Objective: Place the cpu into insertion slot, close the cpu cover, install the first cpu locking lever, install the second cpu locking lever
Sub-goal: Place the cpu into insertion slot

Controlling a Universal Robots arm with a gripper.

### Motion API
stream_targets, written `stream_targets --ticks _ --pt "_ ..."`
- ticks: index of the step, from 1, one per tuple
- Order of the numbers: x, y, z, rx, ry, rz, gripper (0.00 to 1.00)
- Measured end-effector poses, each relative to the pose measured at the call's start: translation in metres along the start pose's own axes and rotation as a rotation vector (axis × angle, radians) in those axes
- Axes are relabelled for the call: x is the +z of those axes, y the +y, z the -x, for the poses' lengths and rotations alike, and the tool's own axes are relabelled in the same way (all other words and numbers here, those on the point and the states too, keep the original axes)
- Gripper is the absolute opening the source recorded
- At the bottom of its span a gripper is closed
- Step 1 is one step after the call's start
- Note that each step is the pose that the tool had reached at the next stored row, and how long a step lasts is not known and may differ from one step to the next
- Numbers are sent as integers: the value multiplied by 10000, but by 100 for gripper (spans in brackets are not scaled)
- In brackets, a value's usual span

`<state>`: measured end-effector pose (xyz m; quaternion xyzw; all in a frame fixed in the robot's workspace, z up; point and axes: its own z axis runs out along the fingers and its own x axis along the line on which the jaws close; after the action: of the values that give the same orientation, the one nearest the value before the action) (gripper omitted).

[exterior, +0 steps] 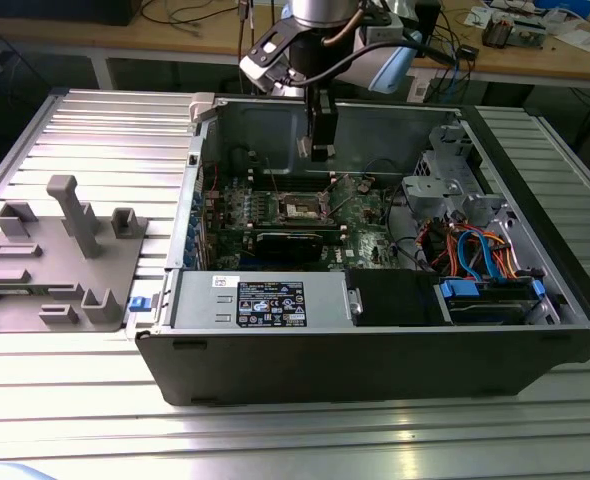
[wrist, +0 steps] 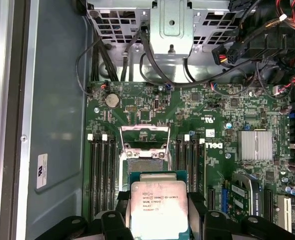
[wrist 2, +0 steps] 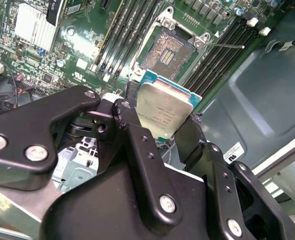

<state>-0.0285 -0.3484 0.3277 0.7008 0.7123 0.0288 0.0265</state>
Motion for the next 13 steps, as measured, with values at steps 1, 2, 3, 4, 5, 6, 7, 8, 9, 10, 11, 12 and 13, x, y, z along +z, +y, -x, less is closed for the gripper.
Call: stream_targets --ticks 1,2,3,4,5,6,7,8,9,10,11,12,13 --pt "2 -1 0 1 0 0 54" --pt "4 -1 0 1 0 0 54" --pt "5 -1 0 0 0 0 54" --pt "7 -2 0 0 0 0 54" --pt "10 -2 0 0 0 0 54" --pt "13 -3 0 0 0 1 54" --pt "16 -4 0 0 0 0 54" --pt "19 -4 0 0 0 0 54" --pt "21 -4 0 0 0 0 54" --pt "22 -5 0 0 0 0 54" --pt "25 -5 0 1 0 0 54" --pt "27 -5 0 0 0 0 54" --pt "30 -6 0 0 0 0 54"
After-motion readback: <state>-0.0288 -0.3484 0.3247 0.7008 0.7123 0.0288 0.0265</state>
